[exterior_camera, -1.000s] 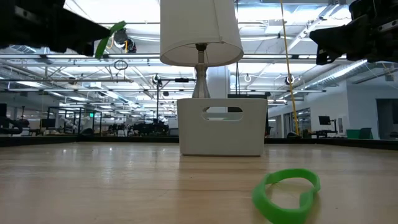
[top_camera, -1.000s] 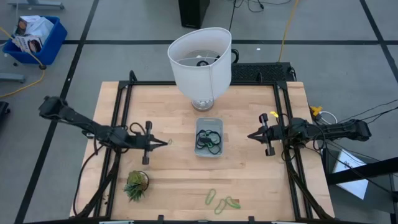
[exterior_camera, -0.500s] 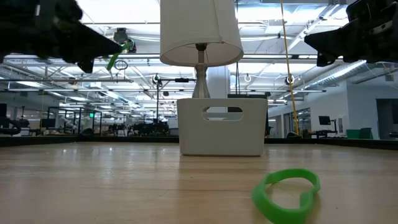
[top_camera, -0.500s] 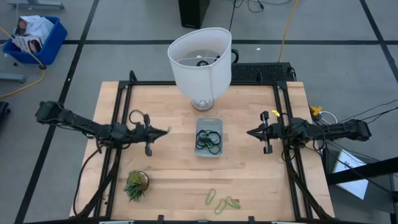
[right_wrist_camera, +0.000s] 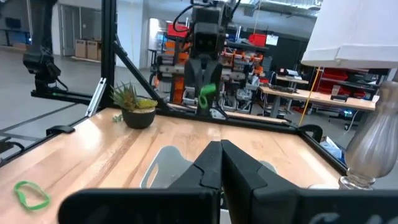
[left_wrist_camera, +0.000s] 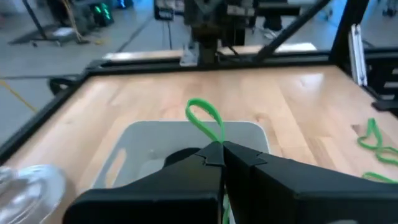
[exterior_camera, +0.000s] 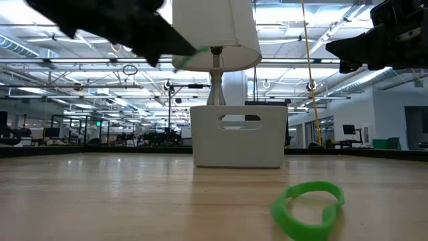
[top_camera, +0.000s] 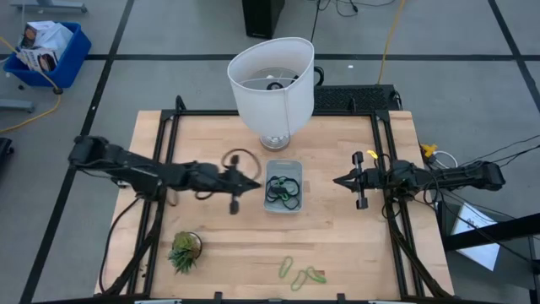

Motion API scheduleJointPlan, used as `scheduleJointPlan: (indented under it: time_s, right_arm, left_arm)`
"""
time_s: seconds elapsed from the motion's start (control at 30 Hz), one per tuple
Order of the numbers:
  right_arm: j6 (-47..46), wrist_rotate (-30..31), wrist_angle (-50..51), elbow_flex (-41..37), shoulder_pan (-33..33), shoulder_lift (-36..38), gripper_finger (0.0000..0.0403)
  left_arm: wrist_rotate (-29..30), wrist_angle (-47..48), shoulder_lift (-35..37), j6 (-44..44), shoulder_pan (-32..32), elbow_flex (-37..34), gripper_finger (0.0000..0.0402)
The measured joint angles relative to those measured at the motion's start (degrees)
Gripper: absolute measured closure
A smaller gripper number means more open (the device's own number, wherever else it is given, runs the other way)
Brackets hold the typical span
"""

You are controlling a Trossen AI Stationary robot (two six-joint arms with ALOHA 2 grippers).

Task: Pick and place rubber bands into bin
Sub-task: Put the green rubber band into the gray bin

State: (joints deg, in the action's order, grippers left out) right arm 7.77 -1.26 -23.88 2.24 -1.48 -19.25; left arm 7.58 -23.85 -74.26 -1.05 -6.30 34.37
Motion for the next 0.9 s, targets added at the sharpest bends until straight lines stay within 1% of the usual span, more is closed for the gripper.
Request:
scheduleJointPlan:
  time_s: [0.2, 0.27, 0.37, 0.5, 0.6, 0.7, 0.8, 0.9]
  right_arm:
    - [0.0, 0.0, 0.2, 0.0, 0.0, -0.3, 0.0403]
    - [0.0, 0.0, 0.2, 0.0, 0.0, -0.4, 0.0403]
    - [0.0, 0.0, 0.2, 0.0, 0.0, -0.3, 0.0403]
    - [0.0, 0.0, 0.1, 0.0, 0.0, -0.3, 0.0403]
    - [0.0, 0.0, 0.2, 0.0, 0.0, -0.4, 0.0403]
    - [0.0, 0.0, 0.3, 0.0, 0.0, -0.4, 0.0403]
    - [0.0, -0.1, 0.5, 0.0, 0.0, -0.5, 0.0403]
    - [0.0, -0.1, 0.5, 0.0, 0.0, -0.5, 0.0403]
  left_arm:
    - [-5.5, 0.1, -14.9, -0.4, 2.4, 10.3, 0.0400]
    - [-6.5, 0.1, -19.4, -0.4, 2.7, 13.2, 0.0400]
    - [-7.9, 0.2, -24.8, -0.4, 3.2, 16.6, 0.0400]
    - [-8.1, 1.2, -30.6, 0.5, 4.1, 19.4, 0.0400]
    - [-8.1, 2.1, -33.4, 1.7, 4.8, 20.5, 0.0400]
    - [-8.1, 1.9, -34.2, 2.6, 5.2, 20.6, 0.0392]
    - [-8.1, 1.7, -34.0, 2.5, 5.2, 20.7, 0.0360]
    - [-8.1, 1.3, -33.4, 2.1, 5.1, 20.6, 0.0315]
